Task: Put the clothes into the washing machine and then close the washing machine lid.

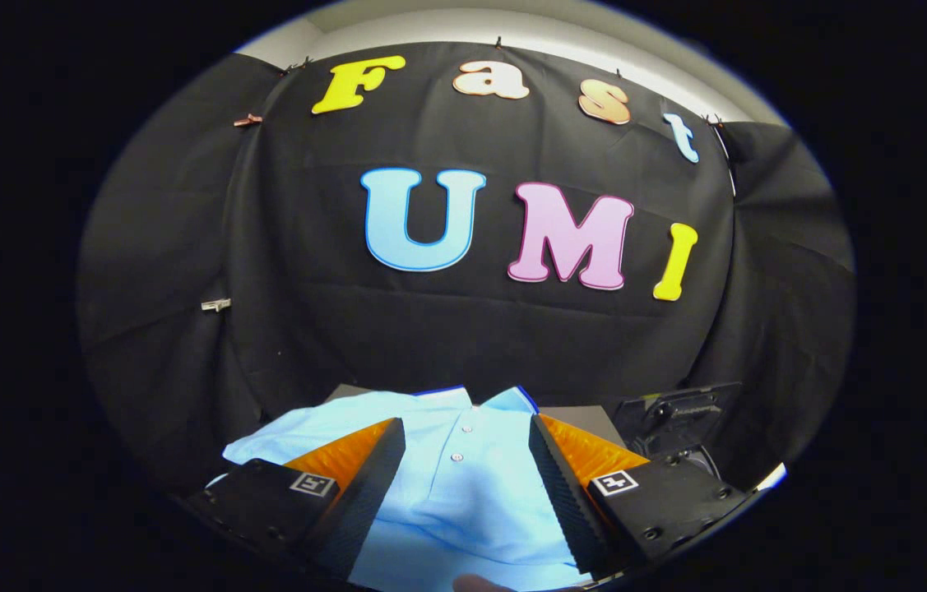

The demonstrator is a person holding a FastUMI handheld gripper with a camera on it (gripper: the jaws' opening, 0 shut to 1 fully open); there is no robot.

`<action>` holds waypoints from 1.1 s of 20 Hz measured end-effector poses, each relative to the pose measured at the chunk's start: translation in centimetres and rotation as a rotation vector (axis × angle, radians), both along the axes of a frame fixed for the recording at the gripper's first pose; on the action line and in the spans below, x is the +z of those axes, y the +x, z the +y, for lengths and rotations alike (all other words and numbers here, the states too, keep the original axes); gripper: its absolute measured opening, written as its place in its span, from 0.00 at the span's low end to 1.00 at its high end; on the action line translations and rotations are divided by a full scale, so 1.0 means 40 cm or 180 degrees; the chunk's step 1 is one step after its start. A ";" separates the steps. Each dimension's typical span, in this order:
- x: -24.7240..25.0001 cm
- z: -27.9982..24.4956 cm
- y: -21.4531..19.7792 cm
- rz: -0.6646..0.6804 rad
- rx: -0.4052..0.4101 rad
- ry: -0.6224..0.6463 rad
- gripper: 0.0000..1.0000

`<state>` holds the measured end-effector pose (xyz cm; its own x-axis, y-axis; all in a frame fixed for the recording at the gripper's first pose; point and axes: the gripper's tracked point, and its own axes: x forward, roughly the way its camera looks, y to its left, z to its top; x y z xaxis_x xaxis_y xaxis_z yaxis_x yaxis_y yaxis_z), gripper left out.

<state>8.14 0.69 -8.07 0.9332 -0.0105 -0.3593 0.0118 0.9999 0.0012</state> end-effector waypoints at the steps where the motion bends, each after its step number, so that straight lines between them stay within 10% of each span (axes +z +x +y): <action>1: -0.016 -0.001 -0.002 0.0076 -0.0018 0.0014 0.97; 14: -0.279 0.013 0.016 0.1299 -0.0002 0.0151 0.96; 19: -0.280 0.029 0.002 0.1382 0.0520 0.0165 0.92; 22: -0.281 0.018 0.008 0.1343 0.0607 0.0283 0.51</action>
<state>8.46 1.42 -19.32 0.6877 0.1950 -0.6993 -0.1542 0.9805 0.1217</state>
